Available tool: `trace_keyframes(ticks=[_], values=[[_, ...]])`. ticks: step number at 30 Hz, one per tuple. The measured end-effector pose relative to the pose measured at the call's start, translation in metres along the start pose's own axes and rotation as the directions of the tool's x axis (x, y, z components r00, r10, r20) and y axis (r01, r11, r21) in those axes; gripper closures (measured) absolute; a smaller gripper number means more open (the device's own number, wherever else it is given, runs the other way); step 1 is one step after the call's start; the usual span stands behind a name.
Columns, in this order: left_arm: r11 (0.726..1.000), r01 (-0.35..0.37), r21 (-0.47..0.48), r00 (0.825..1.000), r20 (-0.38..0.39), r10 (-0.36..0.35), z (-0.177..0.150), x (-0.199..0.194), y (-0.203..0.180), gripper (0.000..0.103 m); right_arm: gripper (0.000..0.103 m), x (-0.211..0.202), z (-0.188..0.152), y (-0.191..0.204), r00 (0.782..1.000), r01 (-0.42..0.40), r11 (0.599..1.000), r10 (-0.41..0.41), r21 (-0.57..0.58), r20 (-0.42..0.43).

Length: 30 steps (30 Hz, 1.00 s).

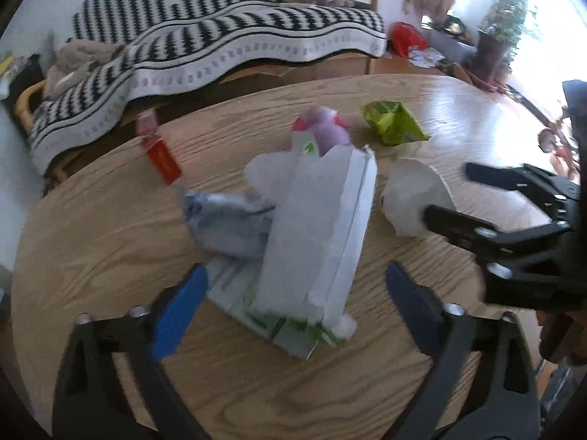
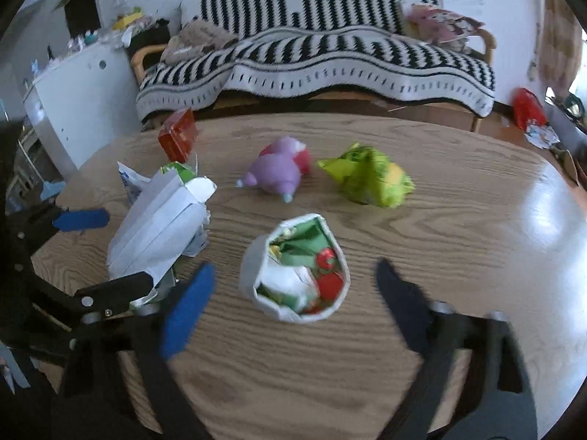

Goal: Collect trash
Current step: 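Grasp the white paper cup with left gripper while right grasps green-red cup, then carry both paper cups in the grippers over the black bin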

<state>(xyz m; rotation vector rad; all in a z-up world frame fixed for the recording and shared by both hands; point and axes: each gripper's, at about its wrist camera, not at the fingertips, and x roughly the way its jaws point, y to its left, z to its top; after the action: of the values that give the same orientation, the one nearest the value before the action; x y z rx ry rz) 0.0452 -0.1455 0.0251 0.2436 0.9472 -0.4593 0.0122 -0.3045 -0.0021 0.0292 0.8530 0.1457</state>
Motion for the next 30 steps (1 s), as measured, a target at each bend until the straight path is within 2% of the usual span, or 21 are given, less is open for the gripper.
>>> trace_keyframes(ticks=[1,2,5,7,14,20,26,30], values=[[1.000,0.025,0.005,1.000,-0.018,-0.025,0.001,0.004,0.000,0.063,0.058,0.003,-0.001,0.001,1.000,-0.020,1.000,0.020,0.004,-0.003],[0.998,0.062,0.001,0.997,-0.039,-0.062,0.002,0.009,0.000,0.068,0.069,0.005,0.001,0.002,1.000,-0.031,0.999,0.031,0.008,0.001],[0.996,0.084,0.003,0.996,-0.026,-0.084,-0.004,0.006,-0.002,0.074,0.076,0.003,-0.003,0.004,0.997,-0.076,0.997,0.076,0.020,0.019],[0.995,0.102,-0.020,0.995,0.004,-0.102,-0.006,-0.004,0.002,0.074,0.087,-0.004,-0.007,0.001,0.997,-0.071,0.997,0.070,0.029,0.041],[0.972,0.185,-0.143,0.981,0.086,-0.174,-0.006,-0.046,0.027,0.074,0.087,-0.037,-0.011,-0.015,0.992,-0.066,0.995,0.058,0.072,0.115],[0.976,0.144,-0.166,0.985,0.115,-0.126,-0.005,-0.074,0.030,0.074,0.087,-0.070,-0.010,-0.013,0.981,-0.077,0.995,0.065,0.060,0.180],[0.973,0.142,-0.183,0.985,0.123,-0.120,-0.018,-0.087,0.020,0.074,0.087,-0.064,-0.029,-0.014,0.988,-0.076,0.994,0.064,0.081,0.138],[0.972,0.145,-0.183,0.984,0.127,-0.123,-0.025,-0.095,0.014,0.074,0.087,-0.077,-0.031,-0.008,0.986,-0.077,0.993,0.063,0.089,0.153]])
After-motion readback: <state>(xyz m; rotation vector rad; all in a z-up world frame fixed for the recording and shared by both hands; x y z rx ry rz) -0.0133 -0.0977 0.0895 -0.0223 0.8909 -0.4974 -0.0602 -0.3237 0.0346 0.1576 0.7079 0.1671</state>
